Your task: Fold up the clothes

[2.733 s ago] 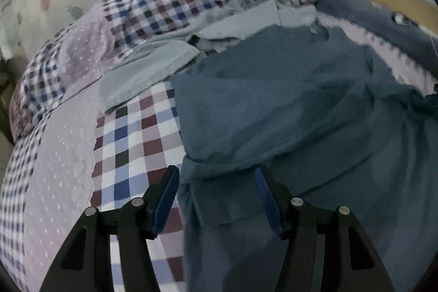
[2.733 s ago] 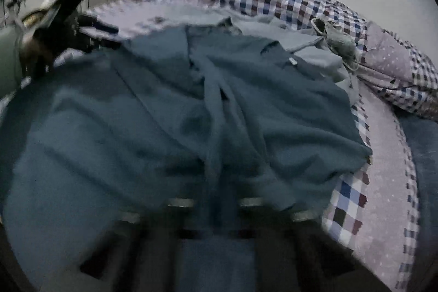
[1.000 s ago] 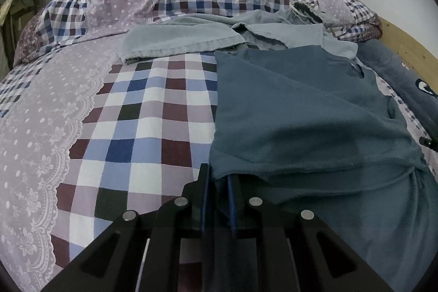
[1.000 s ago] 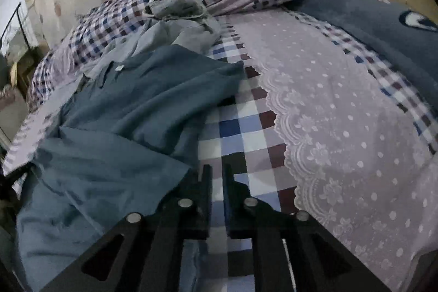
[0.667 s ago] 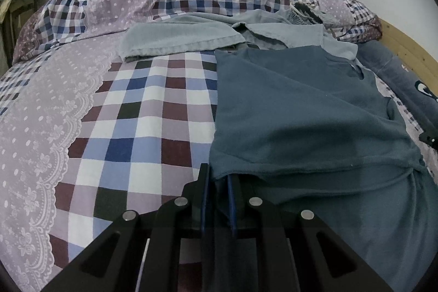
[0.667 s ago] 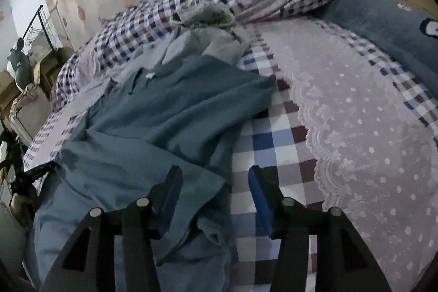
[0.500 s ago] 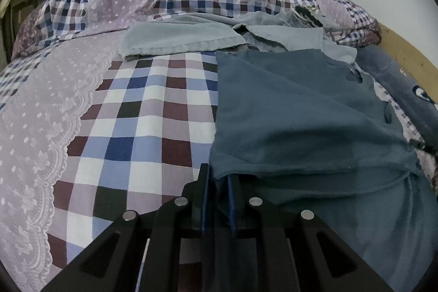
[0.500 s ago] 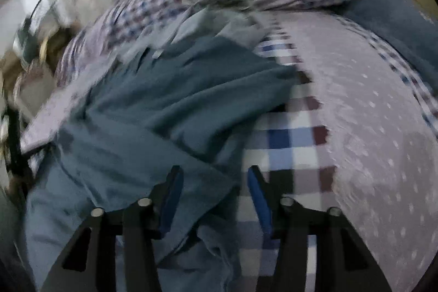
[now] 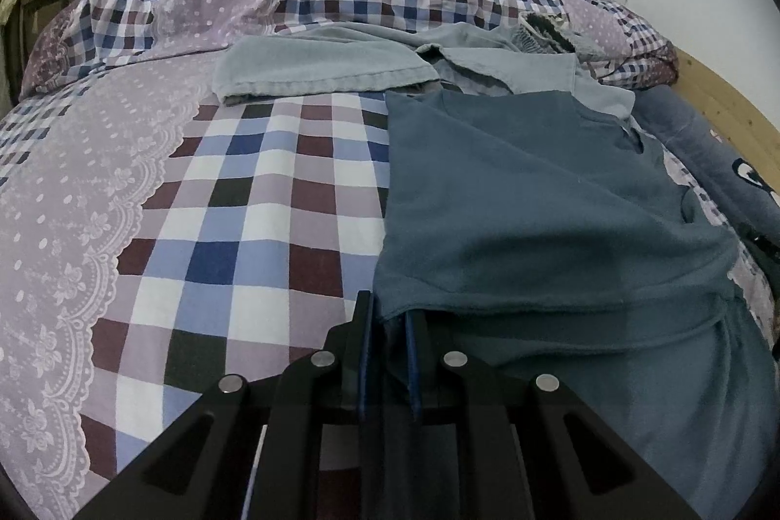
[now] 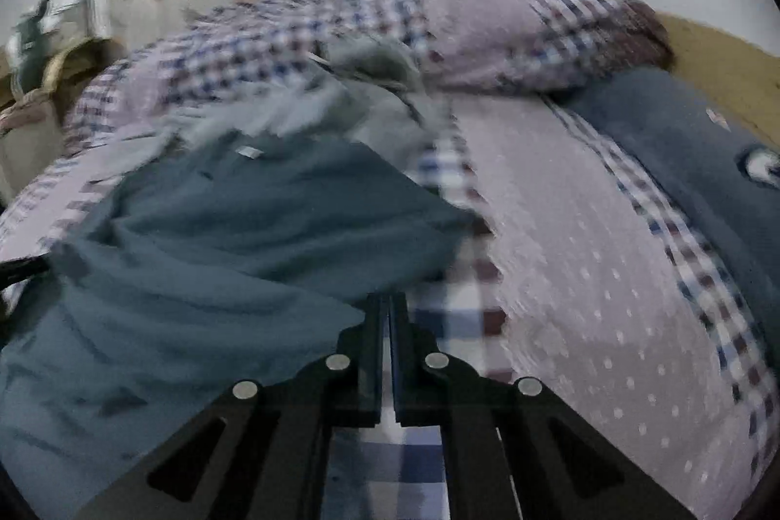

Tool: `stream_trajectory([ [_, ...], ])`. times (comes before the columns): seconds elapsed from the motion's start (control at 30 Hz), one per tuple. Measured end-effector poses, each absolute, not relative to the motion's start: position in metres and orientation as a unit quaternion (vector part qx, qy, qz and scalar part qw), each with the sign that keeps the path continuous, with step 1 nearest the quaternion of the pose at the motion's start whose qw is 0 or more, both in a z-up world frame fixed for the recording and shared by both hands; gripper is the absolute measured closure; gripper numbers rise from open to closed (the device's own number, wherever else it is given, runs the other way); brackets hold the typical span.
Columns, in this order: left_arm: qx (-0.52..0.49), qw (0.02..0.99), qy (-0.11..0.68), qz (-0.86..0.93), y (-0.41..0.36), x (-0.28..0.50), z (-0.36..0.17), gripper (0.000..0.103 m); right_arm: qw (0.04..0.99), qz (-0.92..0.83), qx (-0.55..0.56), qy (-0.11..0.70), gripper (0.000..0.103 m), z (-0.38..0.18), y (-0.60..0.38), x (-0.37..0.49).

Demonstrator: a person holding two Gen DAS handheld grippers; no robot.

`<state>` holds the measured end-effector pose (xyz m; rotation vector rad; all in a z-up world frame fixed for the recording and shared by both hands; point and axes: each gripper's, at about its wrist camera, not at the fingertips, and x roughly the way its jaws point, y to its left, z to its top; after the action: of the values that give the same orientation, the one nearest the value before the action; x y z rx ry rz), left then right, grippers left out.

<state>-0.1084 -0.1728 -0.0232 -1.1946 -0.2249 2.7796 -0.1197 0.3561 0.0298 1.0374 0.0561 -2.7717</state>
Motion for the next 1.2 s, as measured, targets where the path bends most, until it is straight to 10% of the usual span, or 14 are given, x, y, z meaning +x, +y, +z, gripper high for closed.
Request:
stream_trajectory([
  [0.07,-0.394,0.054,-0.074,0.915,-0.173,-0.109,-0.023,0.091,0.080,-0.928,0.365,0.002,0.098,0.020,0.364,-0.125],
  [0.23,-0.398,0.055,-0.079,0.912,-0.174,-0.109,-0.024,0.088,0.093,-0.921,0.377,-0.019,0.057,0.018,0.368,-0.117],
  [0.33,-0.400,0.056,-0.081,0.911,-0.175,-0.110,-0.025,0.088,0.127,-0.913,0.387,-0.002,0.055,0.020,0.359,-0.103],
  [0.7,-0.405,0.052,-0.069,0.910,-0.171,-0.112,-0.024,0.088,0.151,-0.878,0.424,0.161,0.062,-0.004,0.312,-0.070],
  [0.83,-0.407,0.045,-0.054,0.911,-0.167,-0.112,-0.022,0.087,0.129,-0.873,0.419,0.214,0.093,-0.019,0.302,-0.076],
  [1.2,-0.398,0.052,-0.047,0.915,-0.164,-0.108,-0.013,0.087,0.065,-0.903,0.423,0.039,0.099,-0.011,0.366,-0.077],
])
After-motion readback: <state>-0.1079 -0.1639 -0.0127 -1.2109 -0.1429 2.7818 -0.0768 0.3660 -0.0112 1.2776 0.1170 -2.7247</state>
